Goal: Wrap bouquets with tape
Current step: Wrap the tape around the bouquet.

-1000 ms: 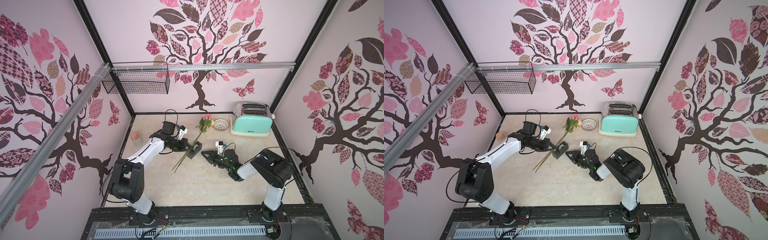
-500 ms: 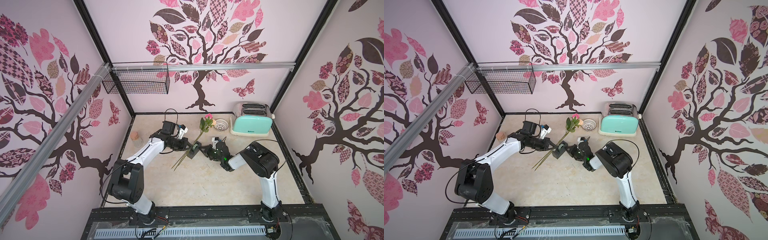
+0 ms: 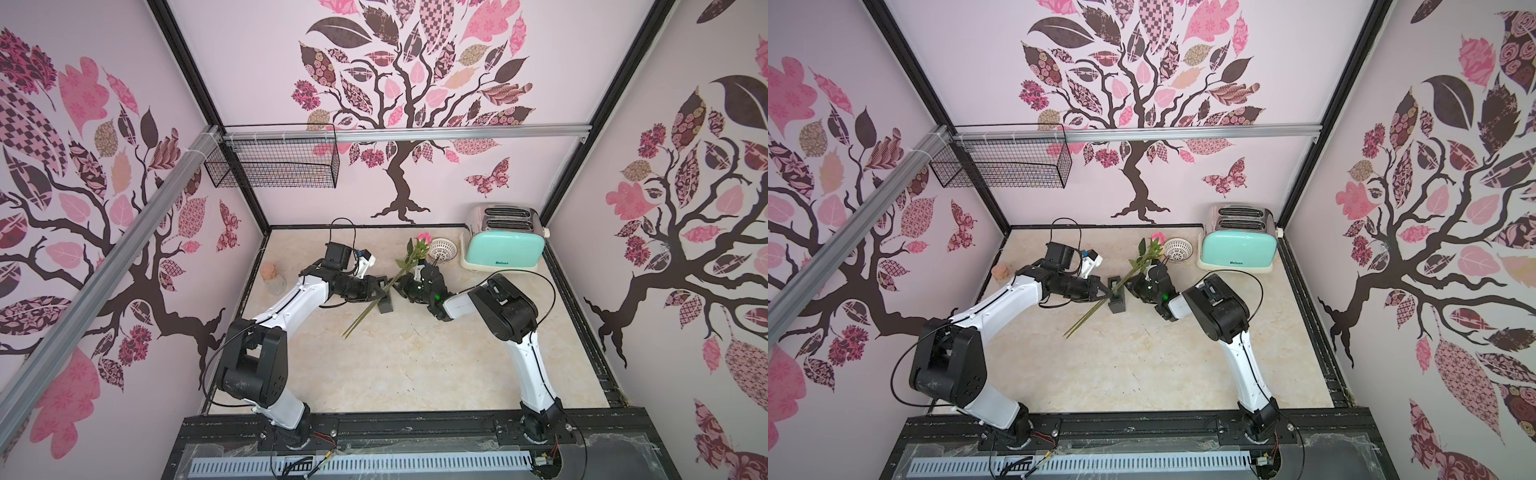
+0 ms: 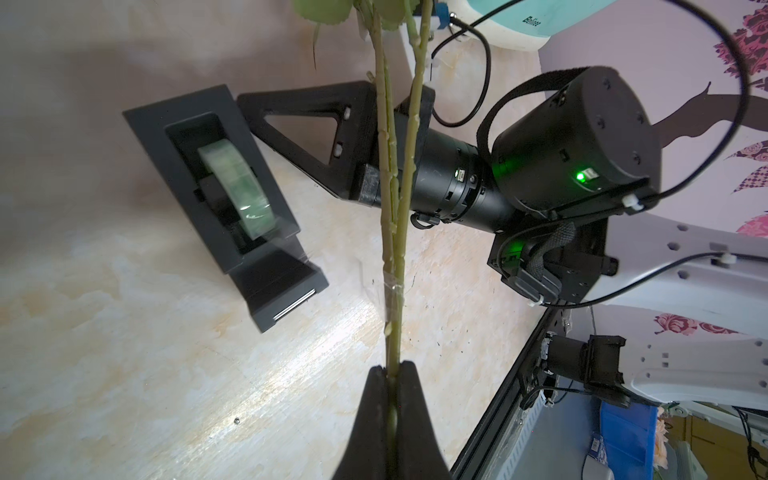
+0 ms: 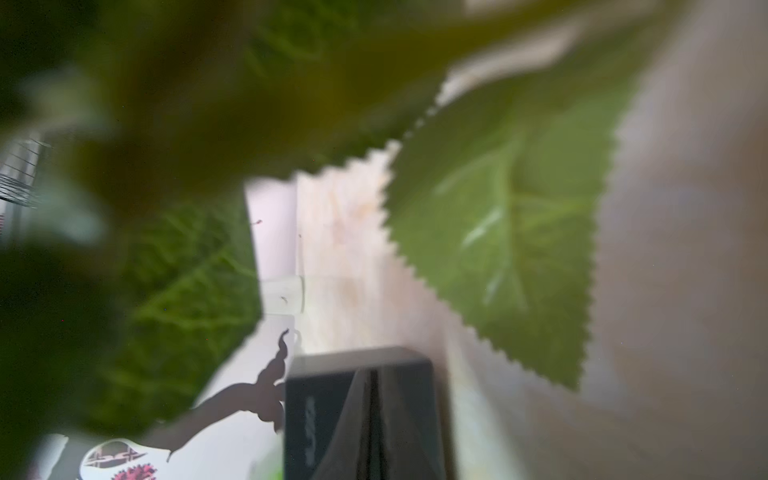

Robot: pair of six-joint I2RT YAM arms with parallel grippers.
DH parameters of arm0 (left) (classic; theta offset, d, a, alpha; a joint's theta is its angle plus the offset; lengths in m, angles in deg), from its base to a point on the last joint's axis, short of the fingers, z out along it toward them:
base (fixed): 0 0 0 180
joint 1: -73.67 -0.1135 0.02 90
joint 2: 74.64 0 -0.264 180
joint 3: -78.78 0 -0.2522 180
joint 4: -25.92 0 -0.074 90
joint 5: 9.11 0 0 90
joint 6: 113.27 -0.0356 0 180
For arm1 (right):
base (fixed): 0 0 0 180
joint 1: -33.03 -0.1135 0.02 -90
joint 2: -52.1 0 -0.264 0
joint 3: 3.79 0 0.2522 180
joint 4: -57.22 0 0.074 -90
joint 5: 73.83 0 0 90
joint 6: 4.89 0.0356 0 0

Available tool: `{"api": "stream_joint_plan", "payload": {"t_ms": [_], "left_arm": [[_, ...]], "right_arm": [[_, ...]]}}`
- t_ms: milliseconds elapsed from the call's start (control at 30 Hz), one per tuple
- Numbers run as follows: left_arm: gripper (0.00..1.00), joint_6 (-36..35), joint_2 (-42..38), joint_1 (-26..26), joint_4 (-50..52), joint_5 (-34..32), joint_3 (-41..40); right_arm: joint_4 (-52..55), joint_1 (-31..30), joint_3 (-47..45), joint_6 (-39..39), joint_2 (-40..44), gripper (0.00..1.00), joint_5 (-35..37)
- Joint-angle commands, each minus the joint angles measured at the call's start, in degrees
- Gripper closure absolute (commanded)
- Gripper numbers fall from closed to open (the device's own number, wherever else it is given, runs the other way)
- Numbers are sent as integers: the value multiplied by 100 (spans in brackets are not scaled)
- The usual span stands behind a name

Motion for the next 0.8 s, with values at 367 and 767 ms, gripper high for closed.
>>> {"api": "stream_joint_plan", "payload": {"t_ms": [367, 767], "left_arm": [[100, -1132, -422, 558, -4, -1440, -270], [100, -2380, -1283, 823, -1319, -2241, -1341]], "right_arm": [[-492, 153, -2718, 115, 2686, 54, 27], [-713, -102, -2548, 1058, 3003, 39, 110]]}}
